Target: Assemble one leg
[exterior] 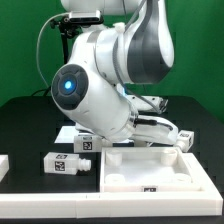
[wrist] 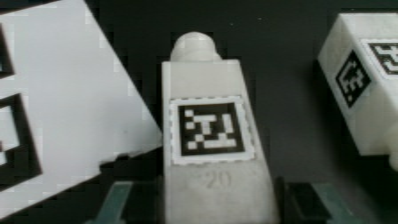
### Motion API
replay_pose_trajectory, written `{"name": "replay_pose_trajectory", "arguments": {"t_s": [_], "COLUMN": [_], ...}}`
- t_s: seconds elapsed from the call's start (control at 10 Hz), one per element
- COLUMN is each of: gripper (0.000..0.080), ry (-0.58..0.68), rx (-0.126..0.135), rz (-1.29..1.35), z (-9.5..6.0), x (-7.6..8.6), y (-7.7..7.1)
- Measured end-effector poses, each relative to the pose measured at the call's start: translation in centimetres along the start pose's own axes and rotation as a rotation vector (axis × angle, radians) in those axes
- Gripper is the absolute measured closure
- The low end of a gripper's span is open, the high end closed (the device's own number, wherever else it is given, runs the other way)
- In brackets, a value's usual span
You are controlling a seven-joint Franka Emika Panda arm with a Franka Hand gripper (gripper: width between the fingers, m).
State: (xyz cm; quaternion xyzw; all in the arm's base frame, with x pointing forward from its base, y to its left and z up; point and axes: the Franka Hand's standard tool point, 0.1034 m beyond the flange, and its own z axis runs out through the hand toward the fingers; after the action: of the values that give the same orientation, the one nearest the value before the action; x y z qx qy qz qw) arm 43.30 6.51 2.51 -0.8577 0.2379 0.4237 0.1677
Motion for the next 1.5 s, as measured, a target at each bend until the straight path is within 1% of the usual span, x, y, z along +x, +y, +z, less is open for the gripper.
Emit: {"name": "replay_pose_trajectory", "arguments": {"t_s": [0.1, 0.2, 0.3, 0.4, 0.5, 0.6, 0.8, 0.9, 1.0, 1.1, 1.2, 1.3, 1.4, 1.5], "gripper": [0.0514, 0.0514, 0.0514, 0.0514, 0.0514, 0.0512, 0.0512, 0.0512, 0.0512, 0.0512, 0.0512, 0.0512, 0.0512, 0.0512], "ry": [0.082, 0.212, 0.304, 0.423, 0.529, 0.578, 0.734, 0.806, 0.878, 0.936, 1.013, 1.068, 1.144, 1.203], "rx": [-0.006, -0.009, 0.007, -0.009, -0.005, -0.003, 0.008, 0.01, 0.028, 0.048, 0.056, 0.06, 0.076, 0.083], "rz": [0.005, -0.03, -0.049, -0.076, -0.088, -0.094, -0.105, -0.117, -0.142, -0.141, -0.148, -0.159, -0.159, -0.169], "z": [-2.3, -5.4, -7.2, -9.4, -10.1, -9.8, -10.1, -11.0, -12.9, -14.3, -15.2, -15.0, -15.0, -14.7], "x": [-0.2, -1.6, -2.4, -1.5, -0.5, -0.7, -0.4, -0.5, -0.7, -0.6, -0.7, -0.6, -0.5, -0.6], "y": [-1.0, -2.6, -3.1, -3.1, -3.4, -3.5, -4.0, -5.3, -6.7, -7.6, -9.0, -9.1, -9.3, -9.5]}}
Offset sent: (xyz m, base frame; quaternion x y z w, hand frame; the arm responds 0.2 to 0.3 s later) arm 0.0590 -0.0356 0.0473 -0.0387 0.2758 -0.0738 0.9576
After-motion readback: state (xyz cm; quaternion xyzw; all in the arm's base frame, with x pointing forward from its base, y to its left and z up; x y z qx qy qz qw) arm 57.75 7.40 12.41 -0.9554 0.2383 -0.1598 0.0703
